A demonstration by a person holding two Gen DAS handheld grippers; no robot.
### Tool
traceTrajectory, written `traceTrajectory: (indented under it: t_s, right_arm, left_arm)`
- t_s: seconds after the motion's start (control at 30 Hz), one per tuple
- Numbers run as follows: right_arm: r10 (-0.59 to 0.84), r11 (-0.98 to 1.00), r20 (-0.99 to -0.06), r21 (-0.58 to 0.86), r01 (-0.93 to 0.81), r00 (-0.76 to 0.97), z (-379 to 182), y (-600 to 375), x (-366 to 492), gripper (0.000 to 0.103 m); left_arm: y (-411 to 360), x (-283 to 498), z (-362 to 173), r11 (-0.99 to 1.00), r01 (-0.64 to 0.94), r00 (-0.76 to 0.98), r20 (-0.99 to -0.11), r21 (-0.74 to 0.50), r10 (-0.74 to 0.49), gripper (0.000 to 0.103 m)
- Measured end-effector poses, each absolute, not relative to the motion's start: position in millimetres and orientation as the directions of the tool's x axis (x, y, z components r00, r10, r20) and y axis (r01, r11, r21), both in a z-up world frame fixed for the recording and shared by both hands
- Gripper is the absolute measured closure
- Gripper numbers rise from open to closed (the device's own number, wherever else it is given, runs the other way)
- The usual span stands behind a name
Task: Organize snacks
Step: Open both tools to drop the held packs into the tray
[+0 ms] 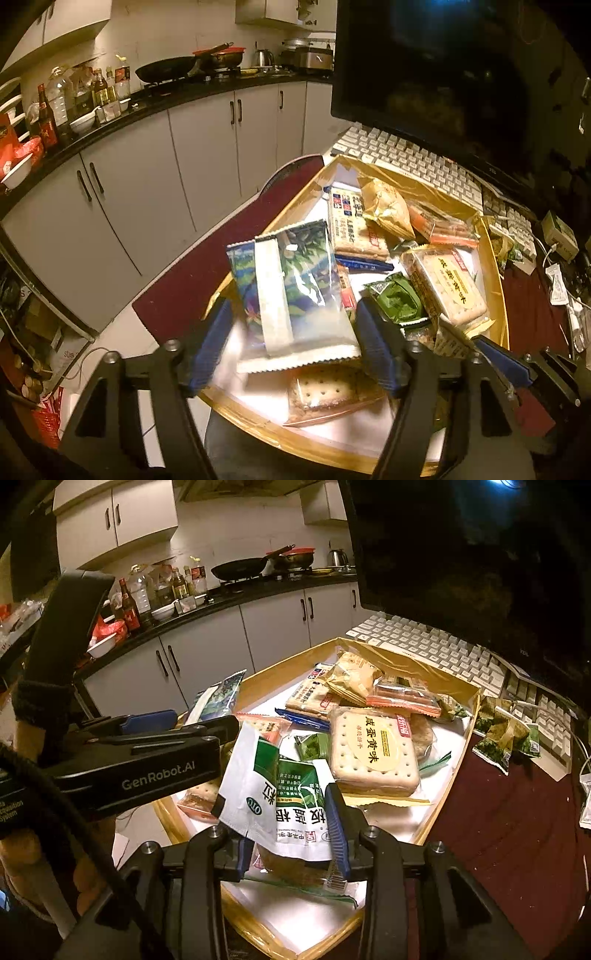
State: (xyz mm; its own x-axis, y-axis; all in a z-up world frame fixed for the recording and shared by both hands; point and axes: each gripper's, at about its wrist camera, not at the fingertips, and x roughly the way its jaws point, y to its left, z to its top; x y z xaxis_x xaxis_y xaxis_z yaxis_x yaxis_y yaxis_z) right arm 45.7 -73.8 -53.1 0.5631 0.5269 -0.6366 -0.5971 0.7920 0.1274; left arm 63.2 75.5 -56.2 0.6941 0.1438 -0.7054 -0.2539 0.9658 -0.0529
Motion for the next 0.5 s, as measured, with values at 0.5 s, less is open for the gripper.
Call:
traceTrajectory:
  t_s: [0.5]
  right_arm:
    - [0.694,0.717,-0.495,0.403,-0.569,0.523,-34,-143,62,0.031]
  left_arm:
    - [51,41,-28,0.977,-0.121,0.803,-0.596,-0.177,-0.009,0.014]
